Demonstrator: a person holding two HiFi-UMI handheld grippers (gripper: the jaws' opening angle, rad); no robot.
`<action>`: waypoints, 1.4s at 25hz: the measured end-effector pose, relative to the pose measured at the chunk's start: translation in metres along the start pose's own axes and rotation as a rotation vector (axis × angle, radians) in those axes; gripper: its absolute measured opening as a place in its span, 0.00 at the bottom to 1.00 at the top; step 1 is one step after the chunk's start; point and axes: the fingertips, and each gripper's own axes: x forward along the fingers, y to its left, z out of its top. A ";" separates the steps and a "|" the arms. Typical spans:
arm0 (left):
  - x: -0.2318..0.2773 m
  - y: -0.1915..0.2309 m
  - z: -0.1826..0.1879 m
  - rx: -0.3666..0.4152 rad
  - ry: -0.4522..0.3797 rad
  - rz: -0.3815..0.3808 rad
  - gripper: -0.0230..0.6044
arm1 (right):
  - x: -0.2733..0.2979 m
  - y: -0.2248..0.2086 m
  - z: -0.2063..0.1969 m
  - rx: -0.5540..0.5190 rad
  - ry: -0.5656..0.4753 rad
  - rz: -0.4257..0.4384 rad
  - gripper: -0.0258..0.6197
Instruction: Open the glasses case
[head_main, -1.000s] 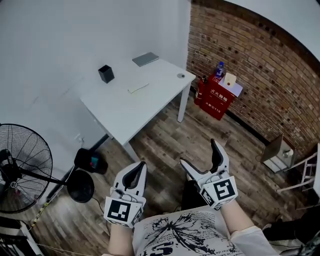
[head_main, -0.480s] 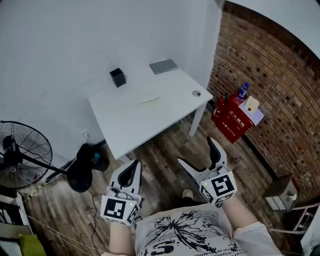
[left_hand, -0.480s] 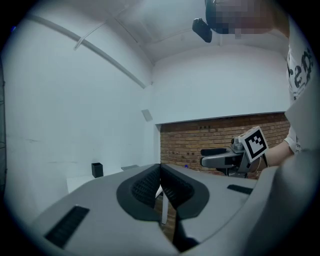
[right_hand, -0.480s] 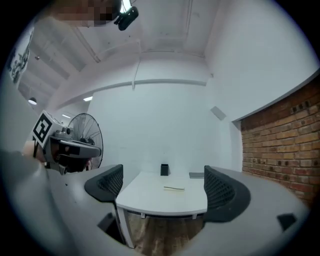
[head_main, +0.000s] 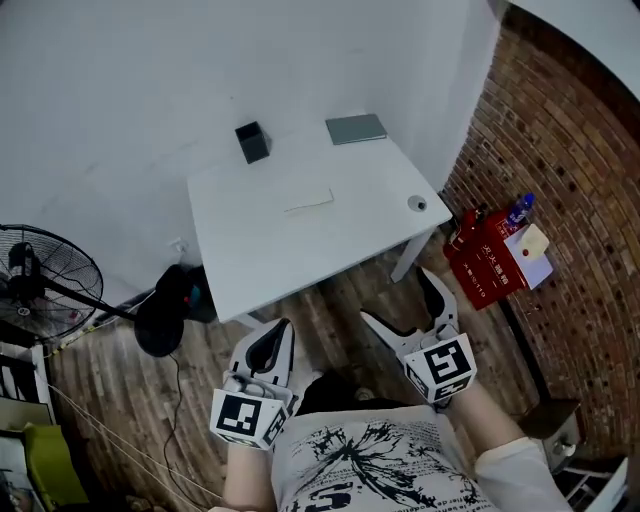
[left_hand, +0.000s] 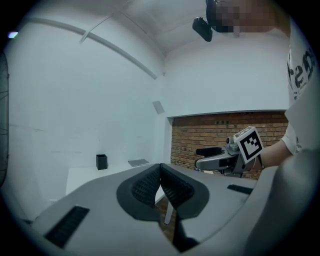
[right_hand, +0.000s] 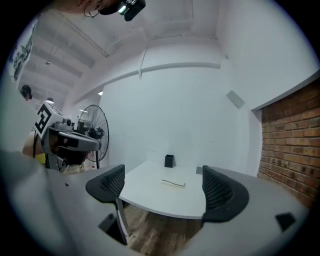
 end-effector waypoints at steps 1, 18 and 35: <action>0.009 0.005 0.000 -0.003 0.001 0.006 0.06 | 0.011 -0.005 -0.001 0.000 0.006 0.011 0.80; 0.220 0.156 -0.003 0.021 0.057 -0.056 0.06 | 0.262 -0.091 -0.056 0.006 0.345 0.148 0.78; 0.326 0.273 -0.120 -0.112 0.280 -0.039 0.06 | 0.444 -0.096 -0.157 -0.188 0.701 0.363 0.77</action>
